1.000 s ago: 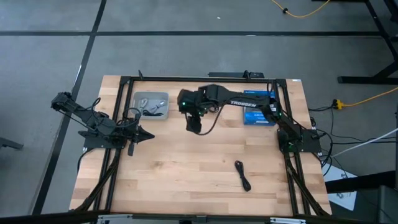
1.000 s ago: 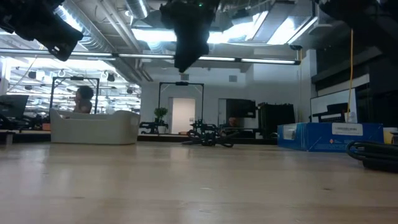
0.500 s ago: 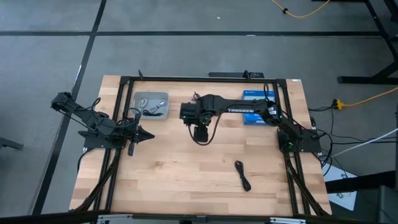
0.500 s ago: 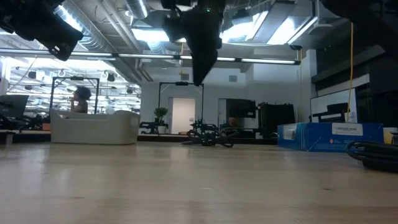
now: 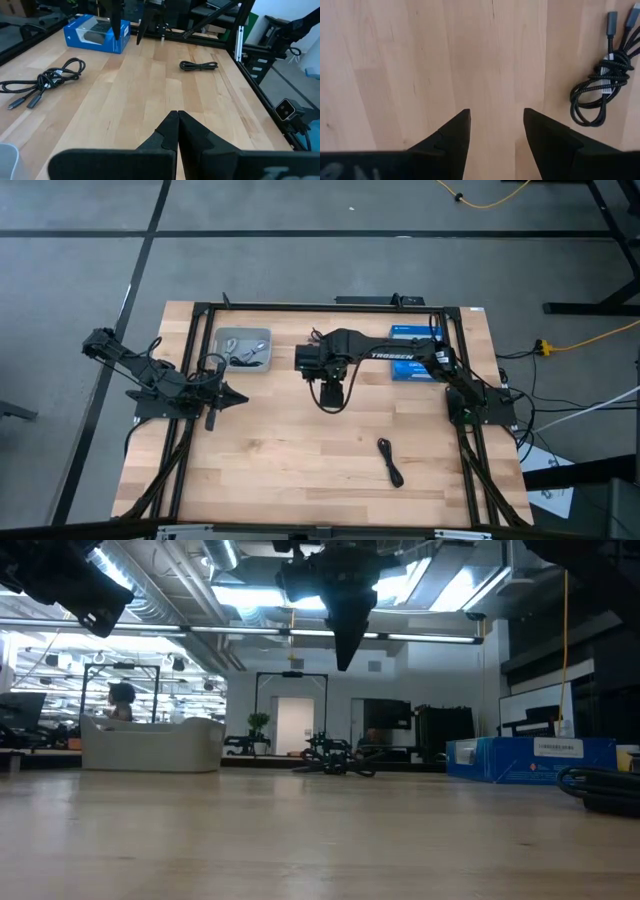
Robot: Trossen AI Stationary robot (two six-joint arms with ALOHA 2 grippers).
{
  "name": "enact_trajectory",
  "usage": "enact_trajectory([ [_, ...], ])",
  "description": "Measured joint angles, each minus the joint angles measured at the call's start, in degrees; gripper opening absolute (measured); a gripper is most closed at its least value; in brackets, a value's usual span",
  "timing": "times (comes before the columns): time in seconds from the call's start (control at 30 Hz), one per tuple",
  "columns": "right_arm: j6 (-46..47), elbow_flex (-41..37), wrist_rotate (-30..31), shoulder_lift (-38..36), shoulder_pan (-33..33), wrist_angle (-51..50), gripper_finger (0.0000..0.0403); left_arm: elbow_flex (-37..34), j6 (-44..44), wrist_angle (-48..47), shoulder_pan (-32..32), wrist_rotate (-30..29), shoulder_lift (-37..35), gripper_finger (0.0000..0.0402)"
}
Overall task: Pick and place USB-C Cables
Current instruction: Put the bottom black charger cable into the gray bin
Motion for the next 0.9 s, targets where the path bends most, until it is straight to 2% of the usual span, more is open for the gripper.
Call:
enact_trajectory([
  [0.23, -0.22, 0.0, 0.0, -0.01, 0.35, -0.79, 0.0188, 0.0, 0.0, 0.0, 0.01, 0.0, 0.0, 0.0],
  [0.4, -0.32, -0.06, 0.07, -0.01, 1.56, -5.33, 0.0188, 0.02, 0.01, 0.02, -0.01, 0.0, -0.01, 0.0],
  [0.53, -1.72, -4.6, -2.2, -2.58, 3.19, -4.76, 0.0188, 0.02, 0.02, 0.02, -0.01, 0.0, -0.02, 0.0],
  [0.63, -0.62, -14.53, -3.0, -7.01, 5.44, 0.37, 0.0188, 0.02, 0.02, 0.03, 0.01, 0.0, -0.02, 0.0],
  [0.8, -1.15, -39.52, -5.09, -17.82, 9.16, 11.94, 0.0188, 0.02, 0.04, -0.04, 0.01, 0.0, 0.0, 0.0],
  [0.9, 5.92, -52.25, -9.84, -25.64, 10.95, 14.77, 0.0188, 0.02, 0.04, 0.0, 0.0, -0.11, 0.0, 0.0],
])
